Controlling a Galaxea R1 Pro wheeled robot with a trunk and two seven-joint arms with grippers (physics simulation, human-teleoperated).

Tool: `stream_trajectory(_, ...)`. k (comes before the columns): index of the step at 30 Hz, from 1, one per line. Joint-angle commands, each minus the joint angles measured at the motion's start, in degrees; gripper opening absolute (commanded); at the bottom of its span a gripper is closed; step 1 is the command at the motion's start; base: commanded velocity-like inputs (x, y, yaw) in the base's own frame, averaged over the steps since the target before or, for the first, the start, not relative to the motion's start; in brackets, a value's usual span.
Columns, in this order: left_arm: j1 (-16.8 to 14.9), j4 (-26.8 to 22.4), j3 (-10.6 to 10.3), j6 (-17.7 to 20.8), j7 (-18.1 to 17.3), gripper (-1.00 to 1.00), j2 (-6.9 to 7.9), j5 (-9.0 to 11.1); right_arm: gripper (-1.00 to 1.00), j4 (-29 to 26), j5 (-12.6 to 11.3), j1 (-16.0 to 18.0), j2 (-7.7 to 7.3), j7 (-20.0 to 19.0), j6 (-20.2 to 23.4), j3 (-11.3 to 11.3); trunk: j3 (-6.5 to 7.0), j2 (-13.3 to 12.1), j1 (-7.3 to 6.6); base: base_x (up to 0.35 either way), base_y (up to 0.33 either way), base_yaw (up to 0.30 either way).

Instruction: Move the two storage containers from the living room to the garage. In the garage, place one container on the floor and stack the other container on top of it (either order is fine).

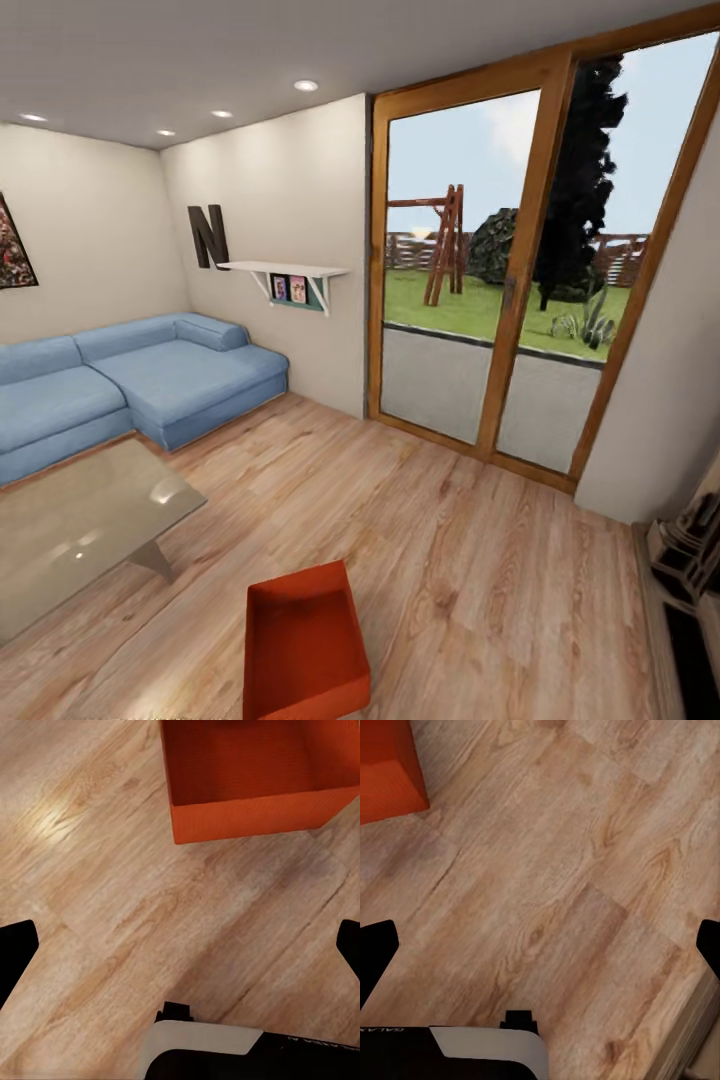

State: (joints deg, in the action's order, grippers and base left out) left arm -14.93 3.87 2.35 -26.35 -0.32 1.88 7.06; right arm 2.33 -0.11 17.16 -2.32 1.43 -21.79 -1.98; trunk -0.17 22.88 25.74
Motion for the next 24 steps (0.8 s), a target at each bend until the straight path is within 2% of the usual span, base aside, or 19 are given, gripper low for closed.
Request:
stream_trajectory(1,-0.1,0.3,0.2,-0.4,0.0,1.00,0.00,0.1,1.00,0.2,0.0,0.1,0.00,0.2,-0.4,-0.2,-0.02,0.0,0.04,0.196,-0.174,0.251)
stream_trajectory(14,-0.1,0.3,0.2,-0.4,0.0,1.00,0.05,0.1,1.00,0.2,-0.1,0.1,-0.03,0.2,-0.4,-0.2,-0.02,0.0,0.04,0.242,-0.173,0.251)
stream_trajectory(24,-0.1,0.3,0.2,-0.4,0.0,1.00,-0.02,0.1,1.00,0.2,-0.1,0.1,-0.05,0.2,-0.4,-0.2,-0.02,0.0,0.04,0.034,-0.015,0.251)
